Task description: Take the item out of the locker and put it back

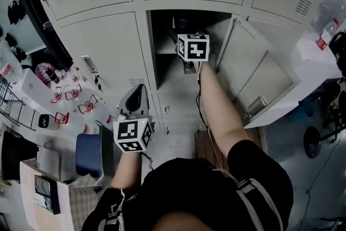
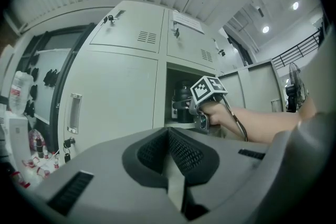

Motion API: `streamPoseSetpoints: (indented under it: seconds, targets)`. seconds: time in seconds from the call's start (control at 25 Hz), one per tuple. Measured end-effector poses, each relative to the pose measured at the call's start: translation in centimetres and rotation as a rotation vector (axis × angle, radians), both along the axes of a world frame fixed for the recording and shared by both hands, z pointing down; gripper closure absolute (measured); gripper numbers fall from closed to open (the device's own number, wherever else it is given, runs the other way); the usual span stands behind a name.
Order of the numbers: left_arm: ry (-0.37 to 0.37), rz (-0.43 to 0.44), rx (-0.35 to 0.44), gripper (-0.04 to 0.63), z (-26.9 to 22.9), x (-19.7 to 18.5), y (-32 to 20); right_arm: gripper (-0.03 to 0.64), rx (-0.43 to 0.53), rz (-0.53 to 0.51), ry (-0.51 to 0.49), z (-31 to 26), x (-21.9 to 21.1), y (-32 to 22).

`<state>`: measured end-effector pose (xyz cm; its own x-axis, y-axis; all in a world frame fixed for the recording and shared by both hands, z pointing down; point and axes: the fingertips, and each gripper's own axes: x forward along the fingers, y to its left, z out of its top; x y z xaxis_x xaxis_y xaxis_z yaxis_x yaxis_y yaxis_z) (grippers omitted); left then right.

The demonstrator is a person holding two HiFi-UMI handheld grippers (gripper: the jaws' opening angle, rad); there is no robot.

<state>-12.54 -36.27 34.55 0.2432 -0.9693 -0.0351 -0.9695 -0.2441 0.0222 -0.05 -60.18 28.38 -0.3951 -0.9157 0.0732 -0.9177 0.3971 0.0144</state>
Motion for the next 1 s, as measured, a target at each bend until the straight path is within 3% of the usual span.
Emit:
streamPoseSetpoints:
  seconds: [0.56,1.0]
  targets:
    - [-0.007,-0.013,-0.022,0.583,0.5,-0.9,0.6,0.213,-0.030,-0.039,0.003,-0.1,-0.2,0.6]
    - [-0.003,0.043,-0.031,0.583,1.2,1.0,1.8,0.213,-0.192,-0.156,-0.085,-0.2,0.3,3.8]
